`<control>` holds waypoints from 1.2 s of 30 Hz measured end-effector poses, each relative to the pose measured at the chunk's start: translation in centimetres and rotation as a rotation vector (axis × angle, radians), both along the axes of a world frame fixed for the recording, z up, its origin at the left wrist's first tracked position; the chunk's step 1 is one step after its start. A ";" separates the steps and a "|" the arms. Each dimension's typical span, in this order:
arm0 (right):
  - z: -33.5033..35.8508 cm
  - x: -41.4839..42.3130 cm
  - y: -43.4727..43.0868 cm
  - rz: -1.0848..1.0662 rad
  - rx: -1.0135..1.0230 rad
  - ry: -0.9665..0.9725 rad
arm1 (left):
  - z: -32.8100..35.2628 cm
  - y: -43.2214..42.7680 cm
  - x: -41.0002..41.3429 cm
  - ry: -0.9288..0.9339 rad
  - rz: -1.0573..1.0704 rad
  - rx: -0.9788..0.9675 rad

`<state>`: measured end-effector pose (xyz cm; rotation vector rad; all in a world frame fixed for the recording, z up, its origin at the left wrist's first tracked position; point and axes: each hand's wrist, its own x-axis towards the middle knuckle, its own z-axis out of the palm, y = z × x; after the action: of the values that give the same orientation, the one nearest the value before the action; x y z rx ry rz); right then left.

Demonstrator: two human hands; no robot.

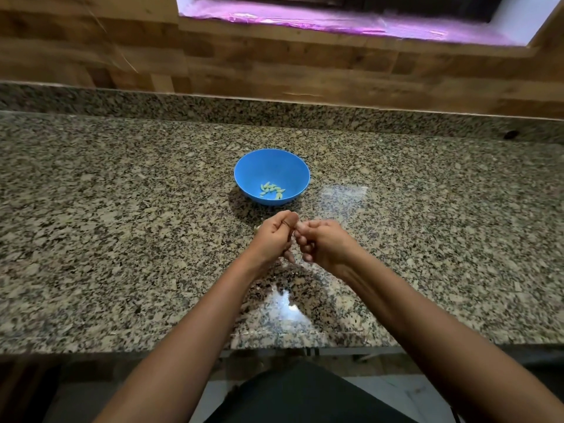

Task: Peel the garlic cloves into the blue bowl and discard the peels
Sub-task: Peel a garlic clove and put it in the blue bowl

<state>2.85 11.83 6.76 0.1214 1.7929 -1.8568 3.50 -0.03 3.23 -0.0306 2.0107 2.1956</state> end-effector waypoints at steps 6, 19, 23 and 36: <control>-2.0 0.3 -0.1 0.074 0.699 0.723 | 0.2 -0.5 -0.5 -0.180 -0.028 0.036; -0.6 0.2 0.6 0.084 0.024 0.102 | -1.1 -0.4 -0.4 -0.024 0.051 -0.122; -0.4 0.1 0.3 -0.037 -0.026 0.064 | -1.5 -0.1 -0.4 0.016 0.068 -0.108; -1.7 0.0 -0.3 -0.224 -0.246 -0.262 | -2.8 1.4 -0.2 -0.152 0.140 0.249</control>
<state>2.84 11.52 5.07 0.4673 1.4102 -2.0910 3.35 1.39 0.39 -0.3065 1.6910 2.4314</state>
